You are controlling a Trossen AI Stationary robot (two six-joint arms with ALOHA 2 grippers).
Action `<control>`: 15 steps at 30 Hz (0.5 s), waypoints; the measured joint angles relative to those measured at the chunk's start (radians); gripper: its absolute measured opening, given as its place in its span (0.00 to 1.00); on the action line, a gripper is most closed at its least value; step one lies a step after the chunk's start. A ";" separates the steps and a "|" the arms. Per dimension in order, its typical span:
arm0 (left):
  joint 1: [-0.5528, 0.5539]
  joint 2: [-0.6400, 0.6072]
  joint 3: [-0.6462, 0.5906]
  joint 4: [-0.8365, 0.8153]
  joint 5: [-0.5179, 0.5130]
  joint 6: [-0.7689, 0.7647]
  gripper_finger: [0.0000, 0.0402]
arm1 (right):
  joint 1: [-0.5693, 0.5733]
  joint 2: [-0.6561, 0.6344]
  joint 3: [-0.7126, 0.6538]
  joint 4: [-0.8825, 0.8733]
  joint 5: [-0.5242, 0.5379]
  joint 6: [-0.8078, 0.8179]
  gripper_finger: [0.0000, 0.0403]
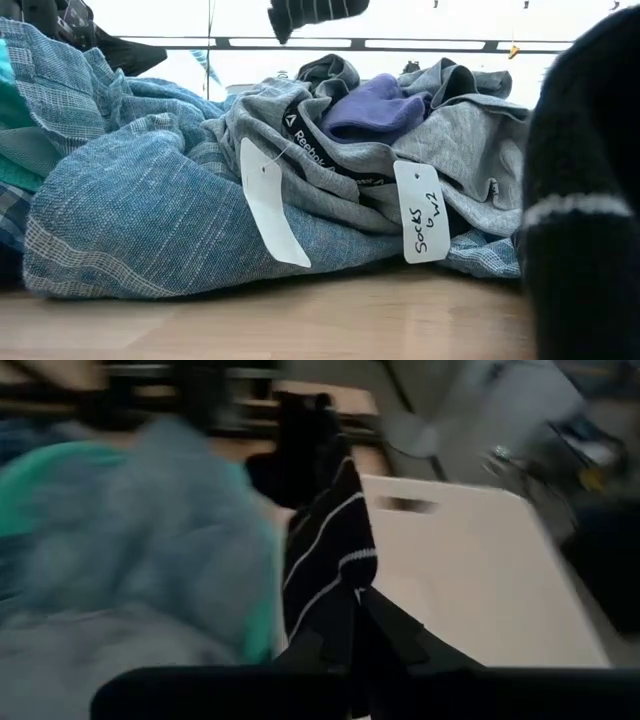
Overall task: Sort clothes
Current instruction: Put the top black sock into the white bin
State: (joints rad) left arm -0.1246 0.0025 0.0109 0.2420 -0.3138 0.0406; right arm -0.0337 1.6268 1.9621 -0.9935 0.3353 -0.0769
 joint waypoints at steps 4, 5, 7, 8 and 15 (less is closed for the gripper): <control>0.000 0.000 0.000 0.000 0.000 0.000 0.01 | -0.173 0.005 0.000 -0.065 -0.072 0.071 0.02; 0.000 0.000 0.000 0.000 0.000 0.000 0.01 | -0.210 0.007 0.000 -0.082 -0.095 0.089 0.04; 0.000 0.000 0.000 0.000 0.000 0.000 0.01 | -0.275 0.008 -0.004 -0.124 -0.147 0.124 0.07; 0.000 0.000 0.000 0.000 0.000 0.000 0.01 | -0.303 0.008 -0.012 -0.134 -0.175 0.132 0.09; 0.000 0.000 0.000 0.000 0.000 0.000 0.01 | -0.407 0.000 -0.020 -0.231 -0.324 0.110 0.28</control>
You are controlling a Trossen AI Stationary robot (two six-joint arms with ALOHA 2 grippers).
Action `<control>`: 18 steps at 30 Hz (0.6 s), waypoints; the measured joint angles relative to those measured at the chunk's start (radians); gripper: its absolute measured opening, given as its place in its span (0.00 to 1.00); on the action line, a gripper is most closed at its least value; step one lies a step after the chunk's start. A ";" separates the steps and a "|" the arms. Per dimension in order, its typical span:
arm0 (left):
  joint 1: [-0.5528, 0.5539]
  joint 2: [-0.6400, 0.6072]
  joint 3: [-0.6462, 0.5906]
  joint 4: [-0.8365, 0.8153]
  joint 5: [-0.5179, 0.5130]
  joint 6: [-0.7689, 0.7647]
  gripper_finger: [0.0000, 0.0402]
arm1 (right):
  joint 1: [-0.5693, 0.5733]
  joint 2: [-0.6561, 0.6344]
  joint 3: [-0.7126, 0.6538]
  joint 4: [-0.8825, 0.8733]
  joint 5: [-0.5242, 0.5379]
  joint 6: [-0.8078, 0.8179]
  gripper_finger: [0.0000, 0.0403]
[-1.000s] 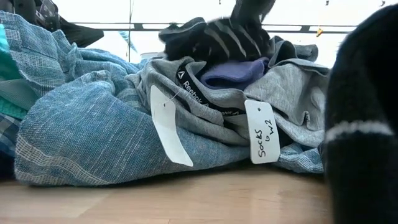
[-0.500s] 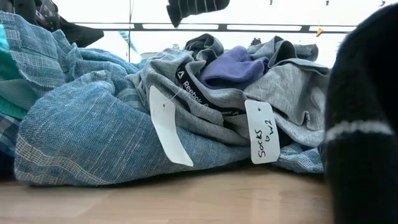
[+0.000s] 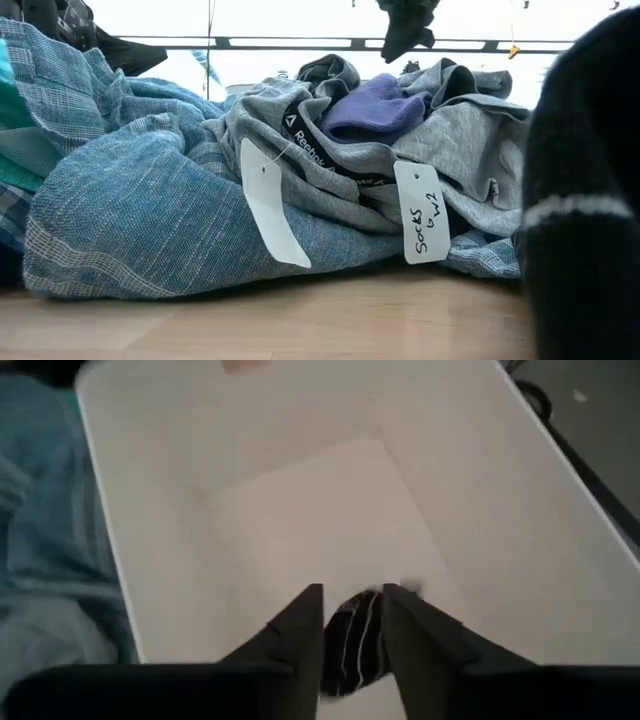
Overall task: Sort clothes
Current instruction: Put the top black sock into the white bin, then put the right blue sock into the white bin
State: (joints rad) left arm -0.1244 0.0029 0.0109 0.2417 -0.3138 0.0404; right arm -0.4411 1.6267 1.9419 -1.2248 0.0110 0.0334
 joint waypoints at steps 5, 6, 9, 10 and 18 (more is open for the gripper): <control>0.000 0.000 0.000 0.000 0.000 0.000 0.01 | 0.014 -0.082 0.000 -0.139 -0.008 0.031 0.37; 0.000 0.000 0.000 0.001 0.000 0.000 0.01 | 0.028 -0.104 0.000 -0.174 -0.009 0.069 0.38; 0.000 0.000 0.000 0.000 0.000 0.000 0.01 | 0.095 -0.172 0.000 -0.273 -0.007 0.200 0.38; 0.000 0.000 0.000 0.001 0.000 0.000 0.01 | 0.128 -0.196 0.000 -0.303 0.000 0.248 0.38; 0.000 0.000 0.000 0.000 0.000 0.000 0.01 | 0.574 -0.336 -0.063 -0.344 0.173 0.751 0.32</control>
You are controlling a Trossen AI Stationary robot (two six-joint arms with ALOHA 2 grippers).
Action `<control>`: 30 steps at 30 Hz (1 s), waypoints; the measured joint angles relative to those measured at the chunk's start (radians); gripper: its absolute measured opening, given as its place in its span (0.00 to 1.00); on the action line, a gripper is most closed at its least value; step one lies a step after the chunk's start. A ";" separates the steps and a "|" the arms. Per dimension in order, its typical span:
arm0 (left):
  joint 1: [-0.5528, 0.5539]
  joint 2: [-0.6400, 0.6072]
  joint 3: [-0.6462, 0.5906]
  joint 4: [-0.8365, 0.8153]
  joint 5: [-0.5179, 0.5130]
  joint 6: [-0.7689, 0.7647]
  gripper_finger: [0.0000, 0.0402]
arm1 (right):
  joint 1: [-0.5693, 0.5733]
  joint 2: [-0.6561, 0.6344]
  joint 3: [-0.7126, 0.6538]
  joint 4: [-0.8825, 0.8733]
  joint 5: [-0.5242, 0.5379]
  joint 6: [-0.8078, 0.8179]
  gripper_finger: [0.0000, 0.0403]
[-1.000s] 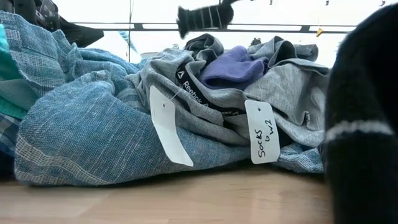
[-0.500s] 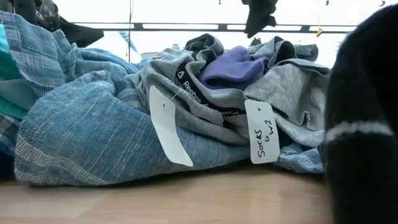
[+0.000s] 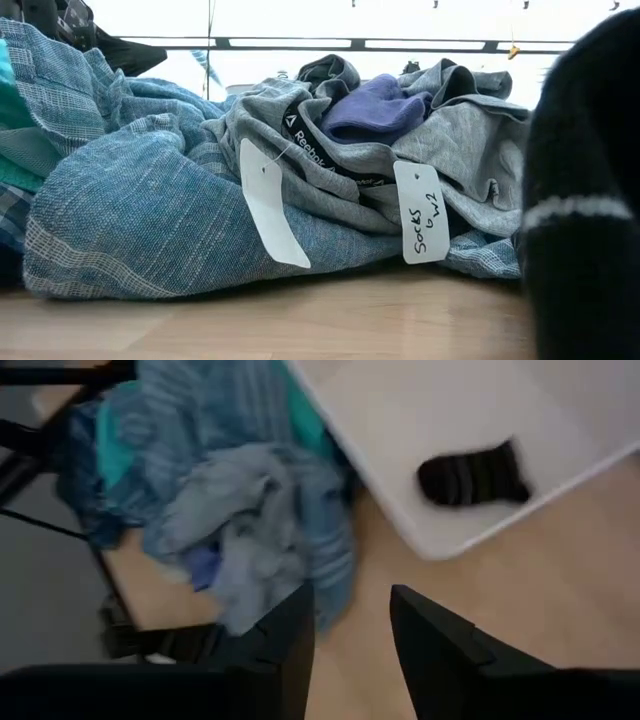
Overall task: Sort clothes
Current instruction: Put the right blue sock into the white bin
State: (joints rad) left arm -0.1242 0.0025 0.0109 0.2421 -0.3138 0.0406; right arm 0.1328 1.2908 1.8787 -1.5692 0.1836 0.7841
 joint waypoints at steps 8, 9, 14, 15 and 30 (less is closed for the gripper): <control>0.000 0.000 0.000 0.000 0.000 0.000 0.01 | 0.403 0.032 -0.236 0.015 0.063 0.462 0.28; 0.000 0.000 0.000 0.000 0.000 0.000 0.01 | 0.440 0.043 -0.273 0.027 0.051 0.516 0.28; 0.000 0.000 0.000 0.000 0.000 0.000 0.01 | 0.588 0.117 -0.443 0.153 0.024 0.792 0.28; 0.000 0.000 0.000 0.000 0.000 0.000 0.01 | 0.612 0.133 -0.472 0.189 0.023 0.849 0.28; 0.000 0.000 0.000 0.000 0.000 0.000 0.01 | 0.802 0.458 -0.593 0.502 -0.145 1.381 0.38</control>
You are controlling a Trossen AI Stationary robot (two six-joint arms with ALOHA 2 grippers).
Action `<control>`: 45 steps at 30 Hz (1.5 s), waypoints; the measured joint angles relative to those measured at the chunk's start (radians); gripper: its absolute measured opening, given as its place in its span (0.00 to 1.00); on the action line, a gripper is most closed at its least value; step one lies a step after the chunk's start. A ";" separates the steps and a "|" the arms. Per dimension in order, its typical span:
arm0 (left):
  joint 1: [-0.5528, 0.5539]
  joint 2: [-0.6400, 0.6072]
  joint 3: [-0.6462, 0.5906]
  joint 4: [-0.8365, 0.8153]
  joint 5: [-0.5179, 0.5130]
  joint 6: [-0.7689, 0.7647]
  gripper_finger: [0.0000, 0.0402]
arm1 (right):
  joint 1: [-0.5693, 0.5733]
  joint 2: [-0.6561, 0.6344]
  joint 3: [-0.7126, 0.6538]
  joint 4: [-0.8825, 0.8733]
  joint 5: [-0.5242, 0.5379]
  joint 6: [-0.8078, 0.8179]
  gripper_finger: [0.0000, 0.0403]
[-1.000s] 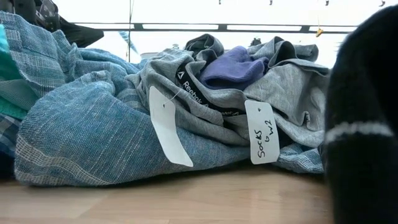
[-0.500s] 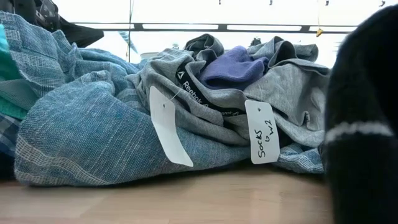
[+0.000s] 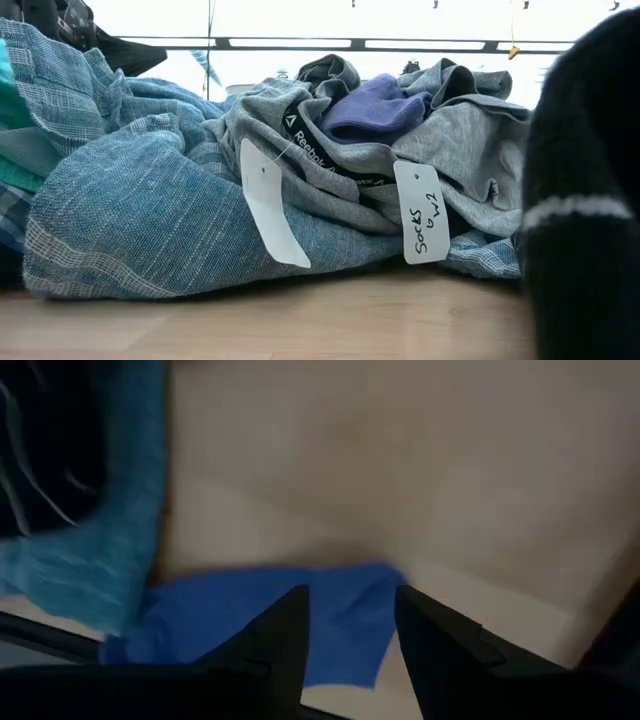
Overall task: Sort clothes
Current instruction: Put the right blue sock into the white bin
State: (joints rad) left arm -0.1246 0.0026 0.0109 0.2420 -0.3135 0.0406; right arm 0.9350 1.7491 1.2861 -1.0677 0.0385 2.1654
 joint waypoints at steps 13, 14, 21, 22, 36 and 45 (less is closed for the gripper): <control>0.000 0.000 0.000 0.000 -0.001 0.000 0.01 | 0.033 0.189 0.000 0.149 -0.082 -0.044 0.23; 0.000 0.000 0.000 0.000 0.000 0.000 0.01 | 0.033 0.187 0.000 0.144 -0.081 -0.066 0.14; 0.000 0.000 0.000 0.000 0.000 0.000 0.01 | 0.015 0.021 0.138 -0.204 0.019 -0.139 0.01; 0.000 0.000 0.000 0.000 0.000 0.000 0.01 | 0.009 -0.010 0.173 -0.287 0.044 -0.149 0.01; 0.000 0.000 0.000 0.000 0.010 0.000 0.01 | -0.475 -0.398 0.378 -0.475 0.533 -0.975 0.00; 0.000 0.000 0.000 0.000 0.010 0.000 0.01 | -0.957 -0.399 0.439 -0.134 0.432 -1.784 0.01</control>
State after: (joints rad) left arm -0.1242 0.0029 0.0109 0.2420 -0.3038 0.0406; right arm -0.0223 1.3503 1.7248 -1.2018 0.4706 0.3818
